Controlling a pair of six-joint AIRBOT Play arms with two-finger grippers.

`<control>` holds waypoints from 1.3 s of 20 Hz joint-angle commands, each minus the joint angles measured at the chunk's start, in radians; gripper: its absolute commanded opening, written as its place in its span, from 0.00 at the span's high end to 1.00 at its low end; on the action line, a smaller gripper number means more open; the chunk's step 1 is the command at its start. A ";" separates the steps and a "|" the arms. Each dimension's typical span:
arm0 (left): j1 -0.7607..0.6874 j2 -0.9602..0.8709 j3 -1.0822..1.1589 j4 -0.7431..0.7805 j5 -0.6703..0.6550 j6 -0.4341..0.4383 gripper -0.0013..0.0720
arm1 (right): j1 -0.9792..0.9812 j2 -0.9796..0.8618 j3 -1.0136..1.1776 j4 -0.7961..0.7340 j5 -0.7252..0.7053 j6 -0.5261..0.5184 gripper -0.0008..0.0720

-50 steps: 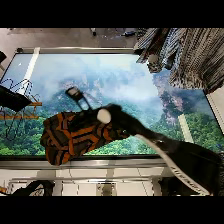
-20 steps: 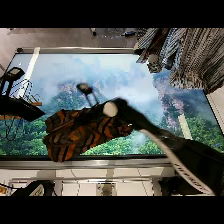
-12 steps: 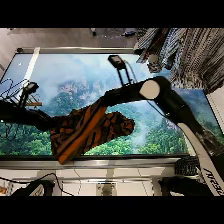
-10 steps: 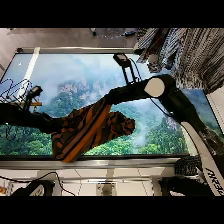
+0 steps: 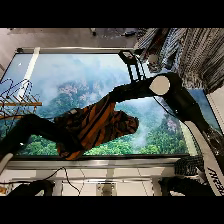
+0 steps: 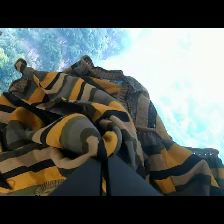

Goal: Fold the clothes and pants, and hang the long-sleeved shirts on hangers.

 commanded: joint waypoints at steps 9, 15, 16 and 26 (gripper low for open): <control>-0.524 -0.148 -0.024 0.978 -0.657 -0.972 0.30 | -0.001 0.000 0.000 0.003 0.003 0.000 0.96; -0.533 -0.185 -0.024 1.175 -0.652 -1.130 0.96 | -0.001 0.001 0.000 -0.002 0.016 0.000 0.96; -0.533 -0.161 -0.023 1.195 -0.621 -1.130 0.96 | -0.002 0.001 0.000 -0.011 0.027 -0.003 0.96; -0.381 0.492 0.077 1.315 -0.470 -0.908 0.96 | -0.058 0.149 0.003 -0.021 0.186 -0.103 0.97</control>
